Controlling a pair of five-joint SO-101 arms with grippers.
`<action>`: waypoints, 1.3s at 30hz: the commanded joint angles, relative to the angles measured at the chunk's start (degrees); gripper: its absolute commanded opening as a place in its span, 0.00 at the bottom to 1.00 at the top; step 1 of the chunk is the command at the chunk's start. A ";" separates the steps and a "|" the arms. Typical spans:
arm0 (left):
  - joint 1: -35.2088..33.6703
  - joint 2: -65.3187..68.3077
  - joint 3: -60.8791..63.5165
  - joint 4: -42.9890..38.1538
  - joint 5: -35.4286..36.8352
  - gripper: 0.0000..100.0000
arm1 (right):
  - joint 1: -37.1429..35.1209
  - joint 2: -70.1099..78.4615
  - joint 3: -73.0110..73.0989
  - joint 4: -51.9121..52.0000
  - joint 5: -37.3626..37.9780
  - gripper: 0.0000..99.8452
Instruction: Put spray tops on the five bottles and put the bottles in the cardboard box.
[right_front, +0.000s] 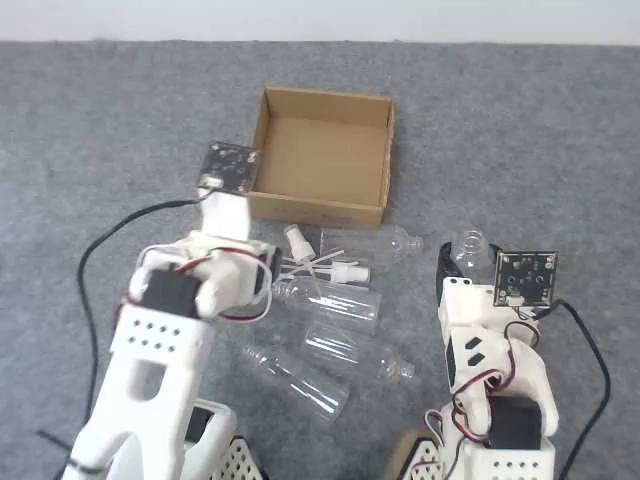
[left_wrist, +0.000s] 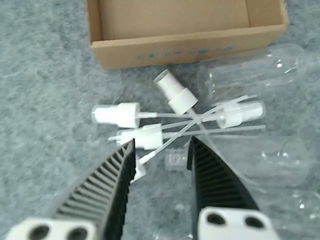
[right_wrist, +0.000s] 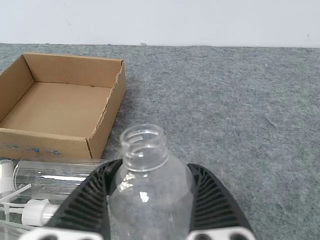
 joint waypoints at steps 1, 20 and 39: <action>2.90 4.13 -3.30 -4.92 3.34 0.16 | 0.57 -0.75 -0.62 -1.54 -0.18 0.01; 4.75 26.64 -3.30 -24.18 17.23 0.16 | 0.31 -0.75 -0.18 -1.63 -0.18 0.01; 4.31 40.00 -7.25 -29.27 17.32 0.16 | 0.31 -0.75 -0.18 -1.63 -0.18 0.01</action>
